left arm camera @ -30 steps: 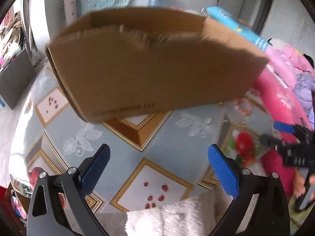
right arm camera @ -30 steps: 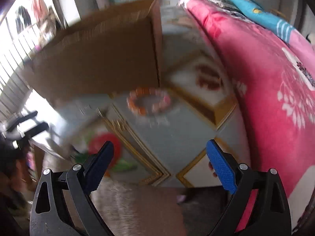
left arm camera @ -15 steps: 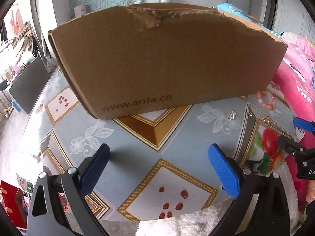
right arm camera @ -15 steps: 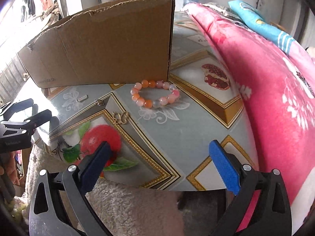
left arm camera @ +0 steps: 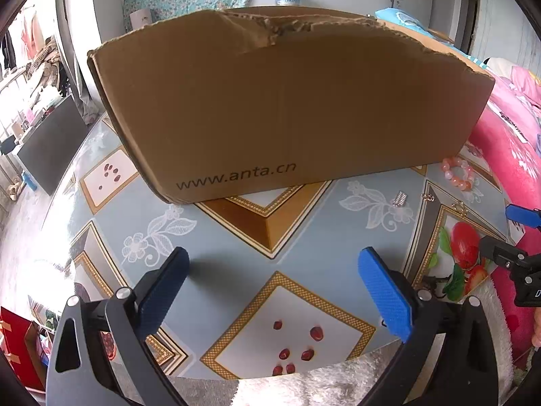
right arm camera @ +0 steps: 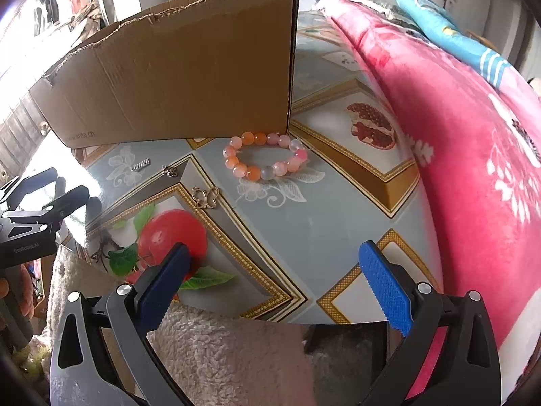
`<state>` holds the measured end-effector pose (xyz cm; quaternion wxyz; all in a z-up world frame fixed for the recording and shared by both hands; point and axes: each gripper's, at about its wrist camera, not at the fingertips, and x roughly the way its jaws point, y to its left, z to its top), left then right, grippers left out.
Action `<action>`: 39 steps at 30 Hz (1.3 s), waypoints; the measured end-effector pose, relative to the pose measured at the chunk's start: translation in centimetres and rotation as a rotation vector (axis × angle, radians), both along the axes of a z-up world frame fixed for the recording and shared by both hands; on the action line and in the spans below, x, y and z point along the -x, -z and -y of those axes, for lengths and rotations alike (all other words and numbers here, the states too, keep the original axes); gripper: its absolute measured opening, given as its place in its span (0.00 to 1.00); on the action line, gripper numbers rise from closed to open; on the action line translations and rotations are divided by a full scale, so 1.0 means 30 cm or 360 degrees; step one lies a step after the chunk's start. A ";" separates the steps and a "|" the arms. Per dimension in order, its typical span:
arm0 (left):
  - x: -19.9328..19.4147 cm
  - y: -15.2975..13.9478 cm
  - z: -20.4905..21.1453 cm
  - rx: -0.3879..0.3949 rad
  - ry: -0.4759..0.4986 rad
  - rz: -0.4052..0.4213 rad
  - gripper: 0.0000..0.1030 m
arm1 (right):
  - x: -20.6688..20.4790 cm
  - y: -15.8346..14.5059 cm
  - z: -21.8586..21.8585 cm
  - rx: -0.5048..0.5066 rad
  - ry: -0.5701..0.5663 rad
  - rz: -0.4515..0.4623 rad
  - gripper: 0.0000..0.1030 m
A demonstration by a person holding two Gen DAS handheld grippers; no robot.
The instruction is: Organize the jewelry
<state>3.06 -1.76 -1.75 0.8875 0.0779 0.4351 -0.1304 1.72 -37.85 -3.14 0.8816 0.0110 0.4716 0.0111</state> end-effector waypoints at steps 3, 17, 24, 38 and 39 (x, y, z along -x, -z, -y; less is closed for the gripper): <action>-0.003 -0.003 0.001 -0.0004 0.0001 -0.0014 0.96 | -0.002 0.000 0.002 0.0001 0.0000 -0.0007 0.92; -0.008 -0.004 0.005 -0.0008 0.0004 -0.0030 0.96 | -0.020 0.005 0.008 -0.0007 0.0005 -0.0043 0.92; -0.018 -0.002 0.008 -0.0010 0.0002 -0.0038 0.96 | -0.029 0.007 0.002 -0.0004 0.0030 -0.0069 0.92; -0.017 -0.001 0.005 -0.0017 0.0017 -0.0062 0.96 | -0.037 0.005 0.003 -0.0004 0.0033 -0.0079 0.92; -0.017 -0.001 0.005 -0.0019 0.0021 -0.0068 0.96 | -0.036 0.005 0.002 -0.0004 0.0033 -0.0079 0.92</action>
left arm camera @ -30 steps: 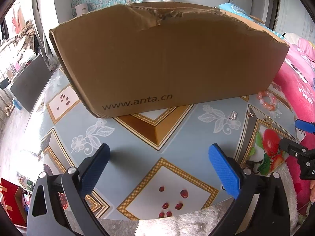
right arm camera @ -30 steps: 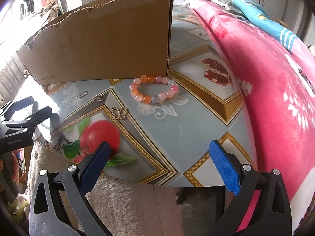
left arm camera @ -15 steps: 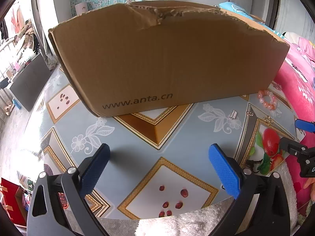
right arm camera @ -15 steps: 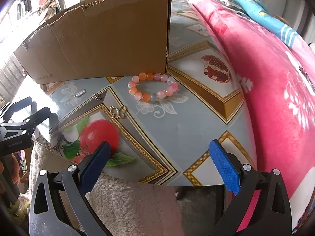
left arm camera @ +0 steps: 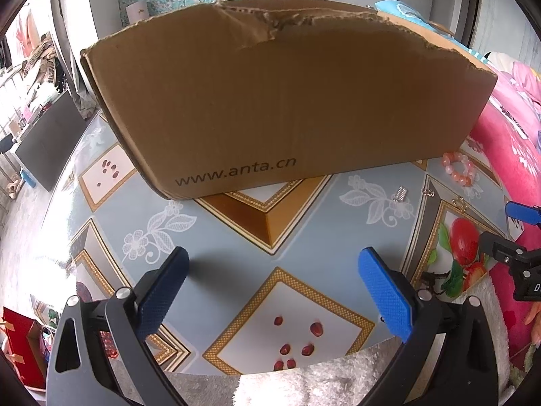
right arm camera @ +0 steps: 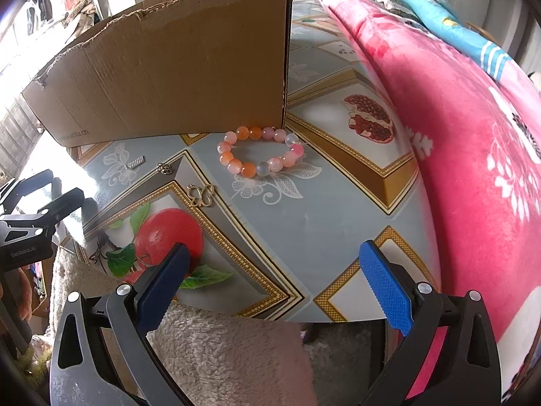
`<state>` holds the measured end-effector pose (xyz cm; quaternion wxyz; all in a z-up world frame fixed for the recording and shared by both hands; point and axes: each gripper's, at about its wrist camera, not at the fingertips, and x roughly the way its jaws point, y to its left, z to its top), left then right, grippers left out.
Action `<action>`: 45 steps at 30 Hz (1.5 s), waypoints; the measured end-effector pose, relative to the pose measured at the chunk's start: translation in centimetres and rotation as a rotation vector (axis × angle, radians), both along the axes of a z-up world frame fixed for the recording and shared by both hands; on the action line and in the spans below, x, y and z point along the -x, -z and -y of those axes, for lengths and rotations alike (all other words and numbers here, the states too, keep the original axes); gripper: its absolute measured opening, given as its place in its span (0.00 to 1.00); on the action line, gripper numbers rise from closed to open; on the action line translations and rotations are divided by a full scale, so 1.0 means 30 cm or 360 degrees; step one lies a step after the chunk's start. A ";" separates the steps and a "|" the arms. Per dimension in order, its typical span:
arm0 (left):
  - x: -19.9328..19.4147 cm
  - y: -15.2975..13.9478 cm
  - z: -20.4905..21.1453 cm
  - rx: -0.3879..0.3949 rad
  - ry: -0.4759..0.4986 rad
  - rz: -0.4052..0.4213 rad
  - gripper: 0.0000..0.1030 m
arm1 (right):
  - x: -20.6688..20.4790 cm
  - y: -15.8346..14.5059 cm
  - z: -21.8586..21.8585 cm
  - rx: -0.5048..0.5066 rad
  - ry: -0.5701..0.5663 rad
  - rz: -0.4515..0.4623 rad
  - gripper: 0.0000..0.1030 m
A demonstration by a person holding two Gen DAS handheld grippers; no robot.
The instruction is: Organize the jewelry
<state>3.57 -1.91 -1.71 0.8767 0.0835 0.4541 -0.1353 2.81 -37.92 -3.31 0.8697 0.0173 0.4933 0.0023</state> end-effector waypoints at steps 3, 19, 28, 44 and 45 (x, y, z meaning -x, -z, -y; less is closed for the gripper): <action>-0.003 0.000 0.002 -0.0005 0.0001 -0.0016 0.96 | -0.005 0.000 0.001 0.0000 -0.0005 -0.0004 0.92; -0.014 0.001 0.006 -0.0023 0.0029 -0.0072 0.96 | -0.009 -0.001 0.000 -0.0001 -0.0006 -0.0005 0.92; -0.012 -0.002 0.007 -0.0022 0.0029 -0.0070 0.96 | -0.011 -0.002 0.003 -0.0001 -0.0007 -0.0004 0.92; -0.007 0.000 0.005 -0.0017 0.0027 -0.0051 0.96 | -0.017 -0.002 0.005 -0.0001 -0.0006 0.0003 0.92; -0.008 0.000 0.004 -0.0017 0.0027 -0.0053 0.96 | -0.015 -0.001 0.005 -0.0002 -0.0007 0.0008 0.92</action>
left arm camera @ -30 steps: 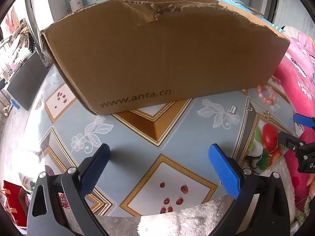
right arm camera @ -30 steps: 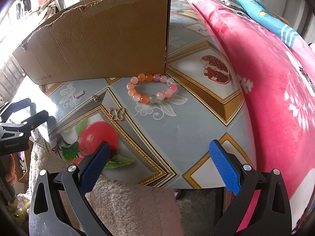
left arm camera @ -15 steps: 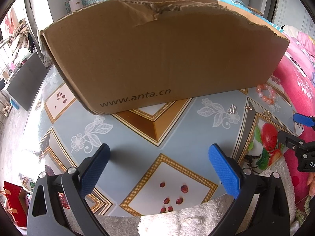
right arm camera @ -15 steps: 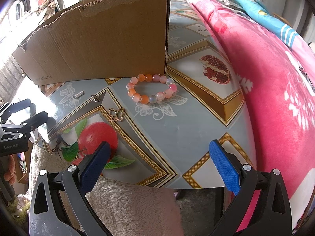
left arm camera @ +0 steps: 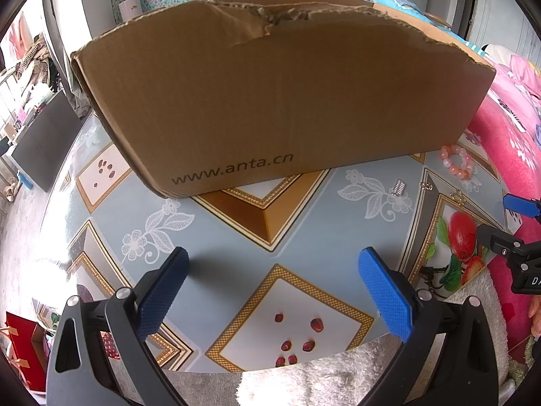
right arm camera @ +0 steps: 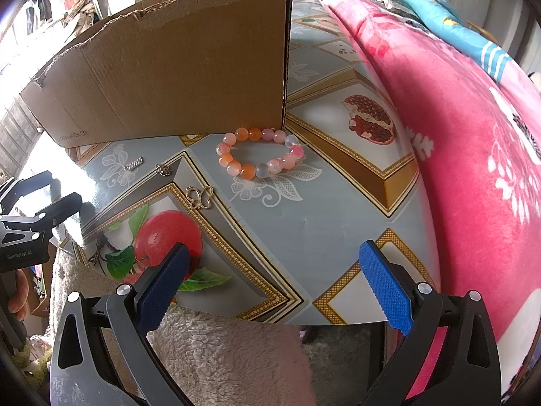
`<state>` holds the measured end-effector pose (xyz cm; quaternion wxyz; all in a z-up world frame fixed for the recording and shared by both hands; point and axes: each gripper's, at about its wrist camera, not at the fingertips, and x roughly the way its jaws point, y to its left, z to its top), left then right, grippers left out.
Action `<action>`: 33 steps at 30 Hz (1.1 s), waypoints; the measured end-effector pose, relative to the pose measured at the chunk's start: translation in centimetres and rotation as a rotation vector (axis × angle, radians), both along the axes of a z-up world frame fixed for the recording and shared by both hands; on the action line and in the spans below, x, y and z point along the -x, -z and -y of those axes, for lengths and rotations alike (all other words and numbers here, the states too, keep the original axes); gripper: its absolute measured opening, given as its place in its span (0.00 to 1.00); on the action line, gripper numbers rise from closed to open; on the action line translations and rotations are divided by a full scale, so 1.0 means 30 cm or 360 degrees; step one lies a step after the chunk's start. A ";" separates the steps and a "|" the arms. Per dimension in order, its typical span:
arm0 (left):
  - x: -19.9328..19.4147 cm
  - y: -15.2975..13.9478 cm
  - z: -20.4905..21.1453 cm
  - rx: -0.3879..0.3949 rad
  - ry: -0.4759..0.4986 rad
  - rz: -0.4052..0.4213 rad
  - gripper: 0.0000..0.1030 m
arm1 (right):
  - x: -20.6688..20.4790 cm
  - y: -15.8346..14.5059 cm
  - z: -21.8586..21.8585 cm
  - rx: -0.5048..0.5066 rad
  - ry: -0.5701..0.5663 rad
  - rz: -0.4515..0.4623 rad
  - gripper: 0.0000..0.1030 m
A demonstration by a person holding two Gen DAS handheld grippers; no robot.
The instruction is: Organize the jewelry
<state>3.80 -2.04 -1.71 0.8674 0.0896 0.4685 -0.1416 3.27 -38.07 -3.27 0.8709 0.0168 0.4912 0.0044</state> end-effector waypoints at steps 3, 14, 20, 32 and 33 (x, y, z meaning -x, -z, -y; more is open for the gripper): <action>0.002 0.000 0.000 -0.0002 0.0000 -0.0004 0.96 | 0.006 0.002 -0.002 0.0001 -0.0003 0.0015 0.92; -0.012 -0.004 0.004 -0.0010 -0.0004 -0.0032 0.96 | 0.050 0.006 0.007 -0.0014 -0.0063 0.0131 0.92; -0.006 -0.005 -0.001 0.0005 -0.0010 0.0009 0.96 | 0.070 -0.049 0.025 -0.0230 -0.0131 0.0217 0.92; 0.003 -0.004 0.003 0.0032 -0.0006 0.0085 0.96 | 0.026 -0.075 -0.079 -0.0275 -0.0324 0.0302 0.47; 0.001 -0.004 0.004 0.0033 -0.0003 0.0087 0.96 | 0.021 -0.069 -0.083 -0.0259 -0.0326 0.0286 0.41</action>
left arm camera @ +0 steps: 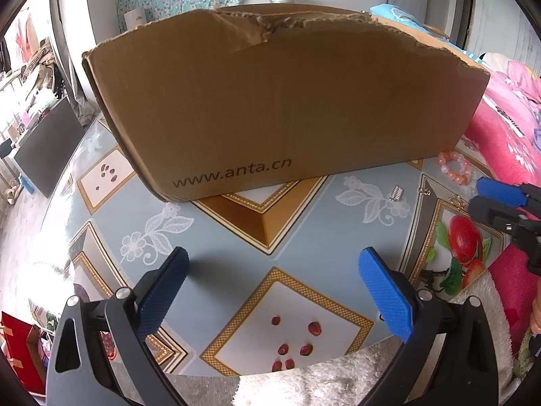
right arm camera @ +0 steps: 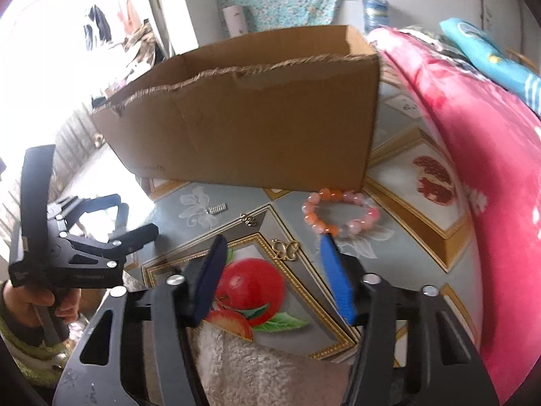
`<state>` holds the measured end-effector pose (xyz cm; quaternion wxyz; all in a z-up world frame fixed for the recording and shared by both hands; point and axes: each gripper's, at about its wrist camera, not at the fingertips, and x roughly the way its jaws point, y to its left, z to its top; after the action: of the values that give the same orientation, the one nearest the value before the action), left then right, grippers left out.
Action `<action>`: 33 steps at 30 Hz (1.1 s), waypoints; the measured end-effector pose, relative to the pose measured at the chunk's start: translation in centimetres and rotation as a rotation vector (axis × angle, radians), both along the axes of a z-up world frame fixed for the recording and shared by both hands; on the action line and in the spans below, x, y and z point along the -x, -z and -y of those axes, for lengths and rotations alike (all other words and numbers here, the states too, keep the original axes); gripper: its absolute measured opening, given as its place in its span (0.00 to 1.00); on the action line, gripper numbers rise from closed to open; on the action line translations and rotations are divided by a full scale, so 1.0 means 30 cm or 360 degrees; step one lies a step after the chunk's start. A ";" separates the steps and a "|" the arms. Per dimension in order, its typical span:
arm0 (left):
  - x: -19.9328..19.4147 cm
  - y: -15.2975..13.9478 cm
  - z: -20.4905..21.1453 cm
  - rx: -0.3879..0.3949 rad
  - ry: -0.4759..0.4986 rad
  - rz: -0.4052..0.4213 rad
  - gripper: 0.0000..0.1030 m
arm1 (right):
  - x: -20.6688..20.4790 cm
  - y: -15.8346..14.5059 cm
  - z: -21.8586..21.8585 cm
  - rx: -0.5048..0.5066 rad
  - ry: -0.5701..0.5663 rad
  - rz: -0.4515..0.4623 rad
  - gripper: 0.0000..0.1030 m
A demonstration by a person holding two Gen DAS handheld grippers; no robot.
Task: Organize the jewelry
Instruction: 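Move the right gripper onto the gold butterfly charm and close it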
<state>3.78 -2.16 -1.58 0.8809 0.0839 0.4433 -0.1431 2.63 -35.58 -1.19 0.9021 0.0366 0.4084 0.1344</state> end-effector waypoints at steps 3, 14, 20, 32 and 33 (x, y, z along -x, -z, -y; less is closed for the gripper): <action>0.022 0.004 -0.008 0.0004 0.0006 0.0007 0.96 | -0.023 0.019 0.003 0.0024 -0.0001 -0.0047 0.36; 0.021 0.006 -0.012 0.0006 0.0008 0.0011 0.96 | -0.024 0.011 -0.014 -0.0147 -0.0158 -0.0109 0.33; 0.019 0.005 -0.011 0.0006 0.0008 0.0010 0.96 | -0.028 0.003 -0.020 0.0022 -0.0091 -0.0050 0.34; 0.022 0.006 -0.008 0.0006 0.0007 0.0010 0.96 | -0.040 0.026 -0.059 0.0191 -0.0073 0.0007 0.22; 0.022 0.006 -0.008 0.0006 0.0007 0.0011 0.96 | -0.037 0.026 -0.061 0.0205 -0.0078 0.0014 0.21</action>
<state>3.13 -1.92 -1.75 0.8822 0.0836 0.4400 -0.1455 3.75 -33.74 -1.98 0.9008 -0.0322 0.4131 0.1300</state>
